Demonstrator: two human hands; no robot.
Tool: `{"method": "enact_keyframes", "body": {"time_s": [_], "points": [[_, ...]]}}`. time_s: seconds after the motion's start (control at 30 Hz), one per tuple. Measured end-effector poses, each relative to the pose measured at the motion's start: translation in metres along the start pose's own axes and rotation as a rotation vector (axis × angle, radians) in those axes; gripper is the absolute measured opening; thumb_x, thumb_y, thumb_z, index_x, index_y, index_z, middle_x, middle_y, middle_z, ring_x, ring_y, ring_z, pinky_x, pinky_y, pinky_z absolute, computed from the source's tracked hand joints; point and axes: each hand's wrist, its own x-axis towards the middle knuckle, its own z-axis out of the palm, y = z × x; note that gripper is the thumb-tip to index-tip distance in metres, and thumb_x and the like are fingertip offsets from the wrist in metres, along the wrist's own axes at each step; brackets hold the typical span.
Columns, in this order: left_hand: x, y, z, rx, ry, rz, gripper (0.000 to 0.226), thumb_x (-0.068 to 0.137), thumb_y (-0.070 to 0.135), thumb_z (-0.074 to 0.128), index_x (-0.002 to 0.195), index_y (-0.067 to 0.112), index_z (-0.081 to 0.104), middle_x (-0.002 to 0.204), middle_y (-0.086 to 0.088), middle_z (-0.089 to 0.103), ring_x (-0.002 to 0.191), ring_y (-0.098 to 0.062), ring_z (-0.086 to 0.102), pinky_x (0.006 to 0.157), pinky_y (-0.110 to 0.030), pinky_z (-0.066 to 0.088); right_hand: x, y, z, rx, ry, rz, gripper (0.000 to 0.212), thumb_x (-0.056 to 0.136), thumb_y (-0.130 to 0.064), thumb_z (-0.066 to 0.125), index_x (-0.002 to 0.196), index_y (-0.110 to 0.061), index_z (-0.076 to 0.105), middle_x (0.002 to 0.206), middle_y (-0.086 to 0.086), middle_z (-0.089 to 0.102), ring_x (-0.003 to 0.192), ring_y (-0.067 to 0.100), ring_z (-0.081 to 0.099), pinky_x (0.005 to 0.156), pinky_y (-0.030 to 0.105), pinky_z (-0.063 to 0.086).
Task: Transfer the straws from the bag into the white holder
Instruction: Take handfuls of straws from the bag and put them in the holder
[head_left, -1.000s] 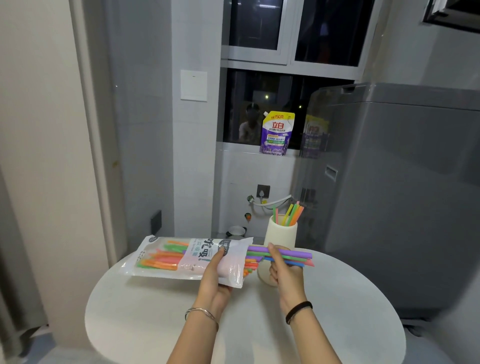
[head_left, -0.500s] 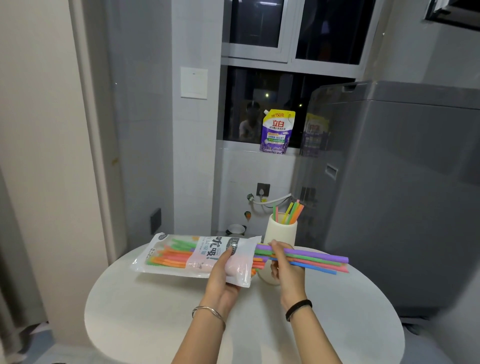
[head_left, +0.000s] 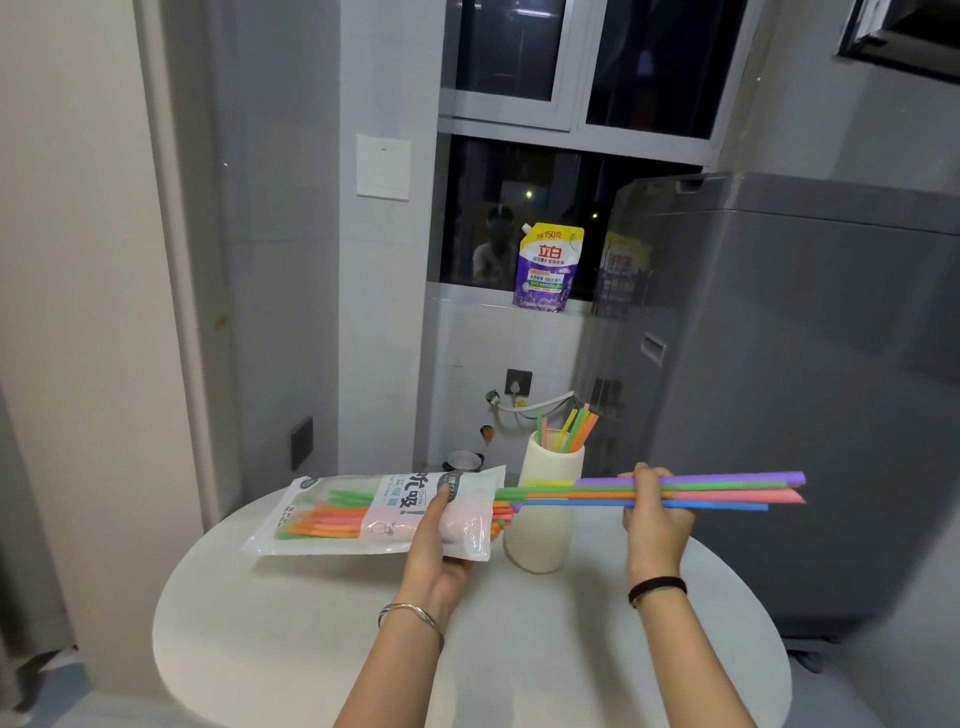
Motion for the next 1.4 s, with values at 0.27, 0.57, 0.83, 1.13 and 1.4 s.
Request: {"method": "enact_keyframes", "body": {"time_s": [0.27,0.57,0.83,1.13,1.4], "points": [[0.001,-0.019,0.008,-0.015,0.000,0.028,0.033,0.091,0.013,0.060,0.123,0.015,0.055,0.114,-0.014,0.066,0.091,-0.028,0.064,0.095,-0.052,0.047,0.037,-0.050,-0.009,-0.094,-0.081,-0.221,0.029,0.090,-0.017,0.054,0.061,-0.021,0.054,0.056,-0.010,0.063,0.046,0.000,0.050,0.046,0.014,0.042],[0.000,-0.013,0.008,-0.036,0.020,0.023,0.015,0.090,0.014,0.061,0.104,0.013,0.059,0.083,-0.013,0.075,0.074,-0.026,0.069,0.060,-0.046,0.059,0.062,-0.083,-0.010,-0.191,-0.141,-0.271,0.026,0.088,-0.017,0.055,0.063,-0.023,0.056,0.062,-0.006,0.058,0.051,0.000,0.055,0.048,0.014,0.044],[-0.003,-0.013,0.008,-0.022,0.013,0.001,0.009,0.092,0.015,0.059,0.098,0.009,0.060,0.072,-0.014,0.075,0.062,-0.027,0.072,0.056,-0.045,0.058,0.066,-0.101,-0.005,-0.239,-0.122,-0.369,0.025,0.089,-0.014,0.054,0.065,-0.019,0.053,0.061,-0.003,0.054,0.051,0.000,0.055,0.043,0.007,0.042],[-0.003,-0.010,0.006,-0.044,0.025,0.019,0.009,0.091,0.014,0.060,0.099,0.011,0.059,0.077,-0.014,0.075,0.064,-0.027,0.072,0.055,-0.047,0.058,0.071,-0.109,-0.001,-0.273,-0.099,-0.461,0.022,0.089,-0.010,0.053,0.067,-0.007,0.051,0.057,0.001,0.048,0.047,0.002,0.052,0.042,0.007,0.041],[-0.002,-0.011,0.003,-0.038,0.022,0.004,0.013,0.091,0.015,0.060,0.103,0.011,0.059,0.078,-0.014,0.075,0.071,-0.027,0.070,0.060,-0.046,0.058,0.070,-0.109,0.014,-0.297,-0.123,-0.504,0.024,0.088,-0.012,0.054,0.064,-0.011,0.050,0.052,-0.002,0.050,0.042,-0.002,0.052,0.040,0.009,0.041]]}}
